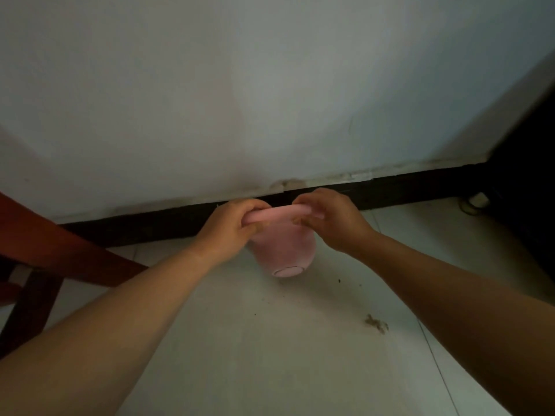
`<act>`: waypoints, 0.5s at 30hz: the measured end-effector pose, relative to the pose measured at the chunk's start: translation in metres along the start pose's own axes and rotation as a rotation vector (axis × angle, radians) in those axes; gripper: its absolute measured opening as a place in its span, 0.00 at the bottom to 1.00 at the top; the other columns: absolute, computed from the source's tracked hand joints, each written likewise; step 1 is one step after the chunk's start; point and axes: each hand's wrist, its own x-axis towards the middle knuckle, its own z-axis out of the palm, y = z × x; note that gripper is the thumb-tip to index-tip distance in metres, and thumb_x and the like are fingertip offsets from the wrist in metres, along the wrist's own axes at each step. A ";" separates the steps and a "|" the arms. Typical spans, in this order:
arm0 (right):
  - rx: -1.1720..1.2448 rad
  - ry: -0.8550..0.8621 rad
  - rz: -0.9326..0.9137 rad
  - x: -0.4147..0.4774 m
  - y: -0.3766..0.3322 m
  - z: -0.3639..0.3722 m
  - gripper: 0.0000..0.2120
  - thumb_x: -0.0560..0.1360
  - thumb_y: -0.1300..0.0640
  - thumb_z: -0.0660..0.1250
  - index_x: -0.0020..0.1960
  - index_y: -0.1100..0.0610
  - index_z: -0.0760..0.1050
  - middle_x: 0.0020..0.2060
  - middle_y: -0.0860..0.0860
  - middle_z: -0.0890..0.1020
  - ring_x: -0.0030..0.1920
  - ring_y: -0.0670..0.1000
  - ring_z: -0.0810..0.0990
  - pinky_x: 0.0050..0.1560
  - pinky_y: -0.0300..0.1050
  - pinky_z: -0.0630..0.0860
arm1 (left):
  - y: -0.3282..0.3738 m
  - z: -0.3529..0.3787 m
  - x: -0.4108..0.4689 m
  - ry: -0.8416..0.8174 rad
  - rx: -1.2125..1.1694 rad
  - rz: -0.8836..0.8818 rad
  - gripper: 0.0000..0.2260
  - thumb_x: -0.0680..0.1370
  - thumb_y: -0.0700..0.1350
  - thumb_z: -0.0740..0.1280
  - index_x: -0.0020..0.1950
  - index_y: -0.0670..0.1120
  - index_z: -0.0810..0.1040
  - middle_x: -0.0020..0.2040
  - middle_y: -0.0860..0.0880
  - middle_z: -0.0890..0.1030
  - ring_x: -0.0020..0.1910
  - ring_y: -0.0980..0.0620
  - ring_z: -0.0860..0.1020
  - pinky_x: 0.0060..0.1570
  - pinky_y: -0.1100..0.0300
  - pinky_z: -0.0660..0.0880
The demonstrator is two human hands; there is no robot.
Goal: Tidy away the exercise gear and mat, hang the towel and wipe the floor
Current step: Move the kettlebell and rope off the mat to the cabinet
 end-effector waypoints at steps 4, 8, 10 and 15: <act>0.007 0.002 -0.012 0.012 0.000 0.002 0.12 0.73 0.55 0.69 0.56 0.54 0.78 0.45 0.48 0.75 0.46 0.47 0.70 0.45 0.40 0.64 | -0.006 -0.004 0.008 -0.007 0.014 0.033 0.14 0.74 0.43 0.70 0.60 0.47 0.78 0.56 0.50 0.79 0.53 0.55 0.76 0.50 0.65 0.67; -0.003 -0.021 0.002 0.020 0.005 0.011 0.14 0.73 0.55 0.69 0.58 0.54 0.77 0.50 0.51 0.77 0.49 0.48 0.71 0.49 0.41 0.66 | -0.016 -0.002 0.014 -0.030 0.043 0.029 0.15 0.74 0.43 0.70 0.60 0.47 0.78 0.56 0.50 0.79 0.53 0.54 0.76 0.47 0.67 0.67; 0.001 -0.027 0.023 0.023 0.007 0.017 0.14 0.74 0.55 0.68 0.59 0.53 0.77 0.52 0.52 0.77 0.51 0.49 0.71 0.50 0.42 0.66 | -0.022 0.000 0.015 -0.025 0.052 0.022 0.15 0.74 0.43 0.70 0.60 0.47 0.78 0.56 0.49 0.80 0.53 0.53 0.76 0.48 0.66 0.67; 0.003 -0.008 0.025 0.028 0.010 0.022 0.14 0.73 0.54 0.69 0.59 0.52 0.77 0.51 0.51 0.77 0.49 0.46 0.69 0.49 0.40 0.64 | -0.029 0.000 0.017 -0.016 0.015 0.022 0.15 0.74 0.42 0.70 0.60 0.47 0.78 0.55 0.49 0.80 0.54 0.53 0.76 0.51 0.63 0.69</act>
